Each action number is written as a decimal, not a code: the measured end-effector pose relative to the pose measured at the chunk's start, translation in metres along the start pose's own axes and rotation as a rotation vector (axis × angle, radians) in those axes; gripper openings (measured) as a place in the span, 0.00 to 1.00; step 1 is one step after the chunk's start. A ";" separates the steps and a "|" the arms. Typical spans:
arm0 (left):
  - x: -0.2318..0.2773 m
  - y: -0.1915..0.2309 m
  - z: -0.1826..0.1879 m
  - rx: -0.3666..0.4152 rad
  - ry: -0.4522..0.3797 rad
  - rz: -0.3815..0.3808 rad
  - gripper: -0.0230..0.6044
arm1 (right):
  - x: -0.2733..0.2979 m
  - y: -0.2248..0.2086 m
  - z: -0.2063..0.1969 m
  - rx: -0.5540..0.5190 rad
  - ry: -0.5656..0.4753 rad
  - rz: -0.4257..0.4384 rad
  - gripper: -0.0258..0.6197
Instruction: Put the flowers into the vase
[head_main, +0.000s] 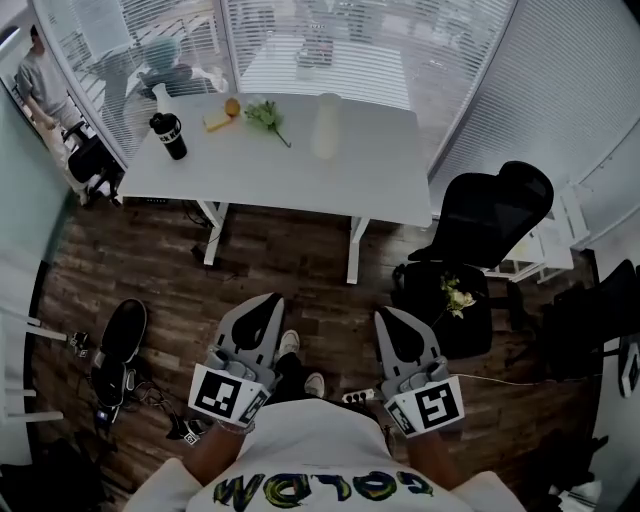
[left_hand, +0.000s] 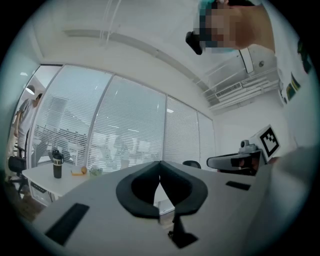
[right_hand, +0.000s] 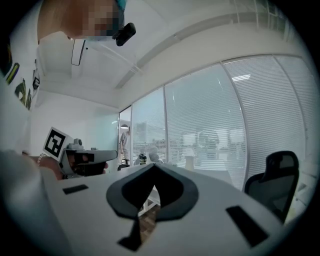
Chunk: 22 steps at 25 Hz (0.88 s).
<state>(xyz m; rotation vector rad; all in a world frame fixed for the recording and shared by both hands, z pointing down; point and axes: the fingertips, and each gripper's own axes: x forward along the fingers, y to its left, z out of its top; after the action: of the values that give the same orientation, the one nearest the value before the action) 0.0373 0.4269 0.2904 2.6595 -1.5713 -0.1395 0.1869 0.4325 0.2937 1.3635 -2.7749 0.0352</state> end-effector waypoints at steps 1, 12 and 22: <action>0.004 0.004 0.000 0.000 -0.002 0.001 0.06 | 0.005 -0.002 0.000 -0.001 0.000 0.001 0.05; 0.056 0.074 0.006 -0.012 -0.010 0.007 0.06 | 0.092 -0.024 0.008 -0.009 0.008 0.009 0.05; 0.103 0.160 0.018 -0.017 -0.003 -0.024 0.06 | 0.190 -0.032 0.023 -0.008 0.004 -0.021 0.05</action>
<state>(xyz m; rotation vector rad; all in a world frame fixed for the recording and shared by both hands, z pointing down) -0.0544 0.2590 0.2815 2.6672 -1.5321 -0.1577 0.0957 0.2614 0.2815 1.3888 -2.7539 0.0269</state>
